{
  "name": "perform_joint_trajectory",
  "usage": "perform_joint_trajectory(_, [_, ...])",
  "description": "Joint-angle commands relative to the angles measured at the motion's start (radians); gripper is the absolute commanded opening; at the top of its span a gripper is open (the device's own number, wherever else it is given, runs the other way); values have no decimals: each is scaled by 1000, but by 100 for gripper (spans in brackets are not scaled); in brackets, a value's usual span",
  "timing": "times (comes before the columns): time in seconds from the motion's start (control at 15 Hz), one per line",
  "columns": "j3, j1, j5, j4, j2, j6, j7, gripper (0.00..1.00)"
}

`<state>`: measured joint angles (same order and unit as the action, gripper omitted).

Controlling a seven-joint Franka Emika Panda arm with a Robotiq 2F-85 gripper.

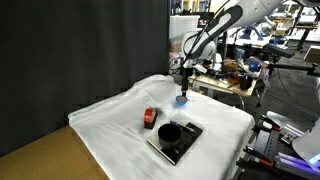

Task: Put the marker in the black mug cup

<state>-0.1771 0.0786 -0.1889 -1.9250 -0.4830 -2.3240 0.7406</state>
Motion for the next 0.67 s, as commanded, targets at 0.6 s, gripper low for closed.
perform_joint_trajectory(0.6, [-80,1,-136,-107,-20,8,17,100])
